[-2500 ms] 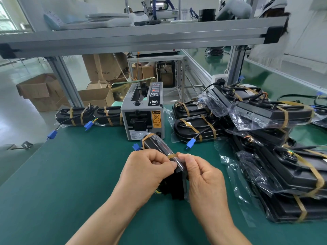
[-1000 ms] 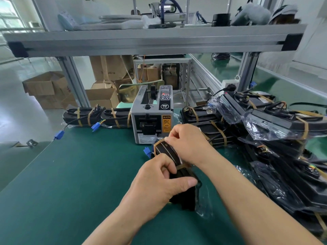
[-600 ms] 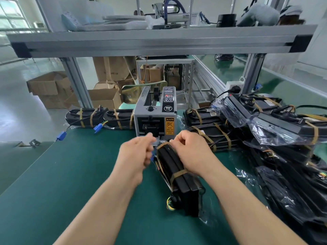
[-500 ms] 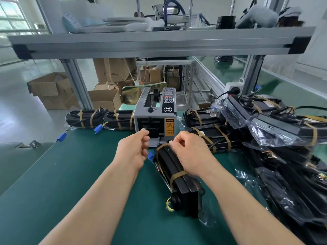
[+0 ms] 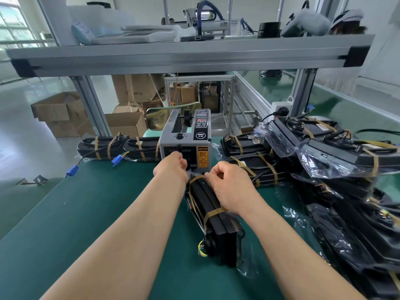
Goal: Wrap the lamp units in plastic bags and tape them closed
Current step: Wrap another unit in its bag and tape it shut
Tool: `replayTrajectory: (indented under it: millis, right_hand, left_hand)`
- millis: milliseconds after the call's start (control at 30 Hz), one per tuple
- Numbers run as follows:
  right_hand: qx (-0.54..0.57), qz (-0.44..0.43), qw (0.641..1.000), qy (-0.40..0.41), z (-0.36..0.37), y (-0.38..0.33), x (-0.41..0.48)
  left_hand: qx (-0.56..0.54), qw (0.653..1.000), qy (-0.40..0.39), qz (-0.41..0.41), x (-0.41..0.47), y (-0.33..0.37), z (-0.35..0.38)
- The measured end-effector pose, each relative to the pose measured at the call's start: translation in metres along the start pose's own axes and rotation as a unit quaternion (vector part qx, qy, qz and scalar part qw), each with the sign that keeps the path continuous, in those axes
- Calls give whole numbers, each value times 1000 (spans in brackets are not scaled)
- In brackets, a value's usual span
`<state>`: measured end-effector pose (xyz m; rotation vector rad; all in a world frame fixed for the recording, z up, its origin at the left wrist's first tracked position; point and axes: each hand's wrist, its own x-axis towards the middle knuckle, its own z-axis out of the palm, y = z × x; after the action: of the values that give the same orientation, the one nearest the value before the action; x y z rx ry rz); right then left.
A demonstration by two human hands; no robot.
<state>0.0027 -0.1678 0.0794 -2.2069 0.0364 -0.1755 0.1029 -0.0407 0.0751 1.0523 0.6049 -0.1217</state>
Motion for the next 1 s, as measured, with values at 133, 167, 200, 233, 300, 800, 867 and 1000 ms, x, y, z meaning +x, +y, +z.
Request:
replayTrajectory:
  millis: [133, 167, 200, 233, 300, 800, 867, 1000]
  right_hand:
    - [13, 8, 1000, 3, -3, 3, 1]
    - [18, 9, 1000, 2, -3, 4, 1]
    - [23, 11, 1000, 1, -3, 4, 0]
    - [28, 12, 1000, 0, -3, 4, 0]
    - [40, 13, 999, 0, -2, 3, -1]
    - [39, 11, 999, -13, 1, -5, -5]
    - [38, 9, 999, -12, 1, -5, -5]
    - [34, 9, 999, -9, 2, -5, -5]
  left_hand:
    - [-29, 998, 43, 44, -14, -2, -6]
    - [-9, 997, 28, 67, -22, -1, -10]
    - [21, 996, 1, 89, -29, -1, -16]
    - [51, 992, -32, 112, -38, -1, -23]
    - [106, 977, -100, 155, -56, -1, -36]
    - [380, 866, -186, 265, -74, -14, -60]
    - [384, 863, -186, 270, -73, -14, -60]
    - [389, 857, -175, 290, -70, -14, -59]
